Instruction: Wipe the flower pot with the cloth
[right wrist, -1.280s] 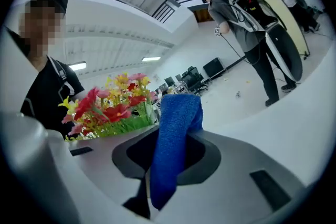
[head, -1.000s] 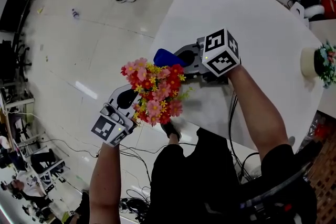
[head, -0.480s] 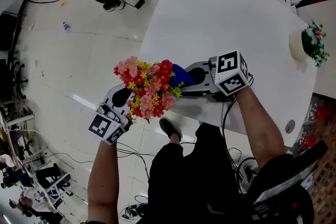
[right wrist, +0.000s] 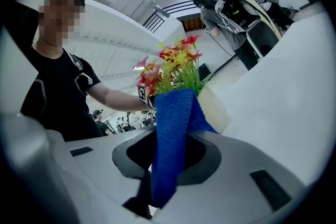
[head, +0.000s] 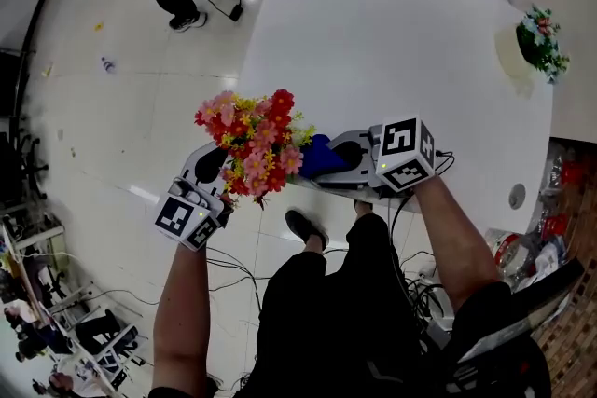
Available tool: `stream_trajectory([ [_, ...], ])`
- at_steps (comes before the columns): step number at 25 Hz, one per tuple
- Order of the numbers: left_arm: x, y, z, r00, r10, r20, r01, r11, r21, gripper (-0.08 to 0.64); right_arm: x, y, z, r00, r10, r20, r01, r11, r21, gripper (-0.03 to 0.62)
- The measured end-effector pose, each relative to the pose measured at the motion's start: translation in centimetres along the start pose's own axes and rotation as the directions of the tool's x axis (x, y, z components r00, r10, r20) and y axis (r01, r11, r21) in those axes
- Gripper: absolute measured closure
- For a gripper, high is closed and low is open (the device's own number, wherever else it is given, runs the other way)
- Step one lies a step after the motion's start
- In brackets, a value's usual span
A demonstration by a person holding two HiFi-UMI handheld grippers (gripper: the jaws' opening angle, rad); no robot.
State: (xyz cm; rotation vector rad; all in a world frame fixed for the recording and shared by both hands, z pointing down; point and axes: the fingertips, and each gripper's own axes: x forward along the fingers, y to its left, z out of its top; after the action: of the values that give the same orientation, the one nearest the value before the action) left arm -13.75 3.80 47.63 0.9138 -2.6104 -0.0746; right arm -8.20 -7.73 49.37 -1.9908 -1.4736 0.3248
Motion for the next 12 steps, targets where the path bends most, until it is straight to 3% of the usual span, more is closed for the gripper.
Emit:
stream_trajectory([
  [4, 0.2, 0.1, -0.1, 1.0, -0.02, 0.006, 0.02, 1.0, -0.01, 0.56, -1.7, 0.3, 0.8, 0.987, -0.106, 0.121, 0.104, 0.994, 0.025, 0.514],
  [9, -0.1, -0.2, -0.1, 0.999, -0.033, 0.016, 0.033, 0.999, -0.018, 0.56, -3.5, 3.1, 4.2, 0.948, -0.191, 0.255, 0.199, 0.98, -0.005, 0.514],
  [12, 0.2, 0.0, 0.2, 0.999, -0.041, 0.029, 0.042, 0.997, -0.063, 0.56, -4.6, 4.5, 6.4, 0.911, -0.247, 0.33, 0.269, 0.963, -0.021, 0.514],
])
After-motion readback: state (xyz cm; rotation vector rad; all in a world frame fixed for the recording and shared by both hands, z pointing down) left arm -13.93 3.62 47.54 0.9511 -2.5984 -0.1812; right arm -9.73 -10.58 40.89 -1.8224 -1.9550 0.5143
